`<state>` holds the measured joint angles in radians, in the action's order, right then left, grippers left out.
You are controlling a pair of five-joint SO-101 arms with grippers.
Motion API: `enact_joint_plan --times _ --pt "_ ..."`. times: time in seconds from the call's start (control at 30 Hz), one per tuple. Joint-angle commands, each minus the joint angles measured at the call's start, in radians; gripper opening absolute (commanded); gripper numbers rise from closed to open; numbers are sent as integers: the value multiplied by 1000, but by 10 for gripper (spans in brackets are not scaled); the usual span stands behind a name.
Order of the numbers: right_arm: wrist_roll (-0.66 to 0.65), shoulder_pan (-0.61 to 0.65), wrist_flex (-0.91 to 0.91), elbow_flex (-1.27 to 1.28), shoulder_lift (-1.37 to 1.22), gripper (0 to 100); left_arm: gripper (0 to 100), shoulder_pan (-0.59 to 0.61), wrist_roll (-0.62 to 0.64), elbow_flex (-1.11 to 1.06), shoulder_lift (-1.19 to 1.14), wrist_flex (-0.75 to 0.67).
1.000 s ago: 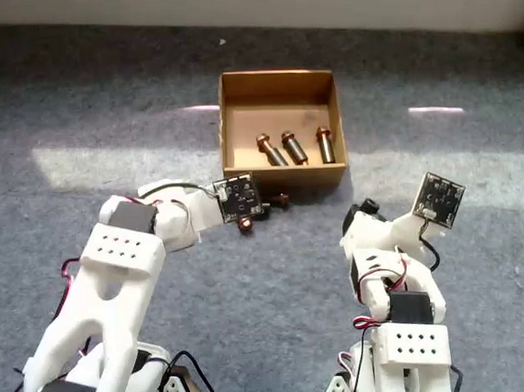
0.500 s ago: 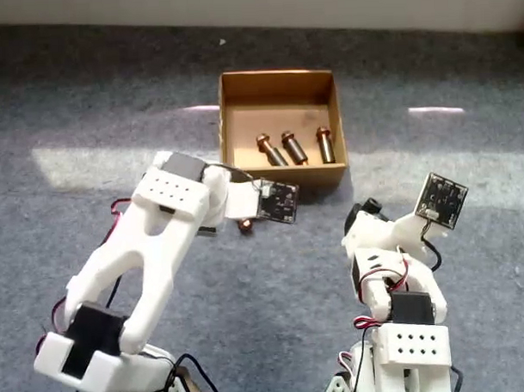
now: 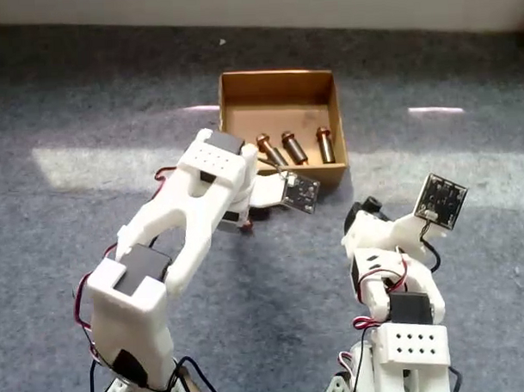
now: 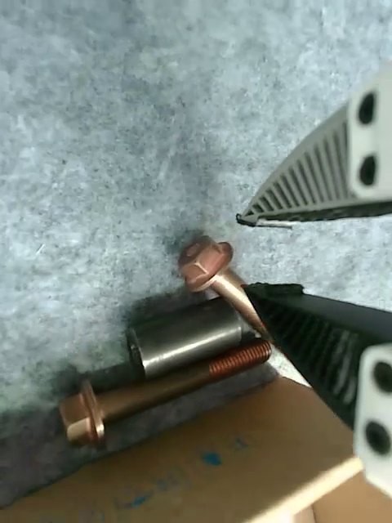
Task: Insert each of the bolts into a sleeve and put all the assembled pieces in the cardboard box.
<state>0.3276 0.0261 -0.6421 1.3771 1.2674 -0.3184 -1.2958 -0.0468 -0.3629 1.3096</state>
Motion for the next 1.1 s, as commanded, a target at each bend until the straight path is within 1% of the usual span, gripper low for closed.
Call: enact_joint_plan --times 0.0,0.33,0.57,0.7,0.77,0.93,1.0,1.07 --pt "-11 -13 59 2 18 6 133 -27 -127 97 -53 9" --pt "-11 -12 59 2 18 6 133 -35 -127 213 -168 9" --pt "-11 2 59 4 18 6 133 -44 -137 213 -240 11" --pt "-12 10 59 4 18 6 129 -42 -140 211 -240 71" --pt "-12 10 59 4 18 6 108 -44 -140 211 -246 95" --pt "-12 10 59 4 18 6 95 -41 -140 208 -248 106" --pt "-12 10 59 4 18 6 95 -42 -143 202 -245 140" --pt "-12 10 59 4 18 6 95 -47 -175 200 -240 189"
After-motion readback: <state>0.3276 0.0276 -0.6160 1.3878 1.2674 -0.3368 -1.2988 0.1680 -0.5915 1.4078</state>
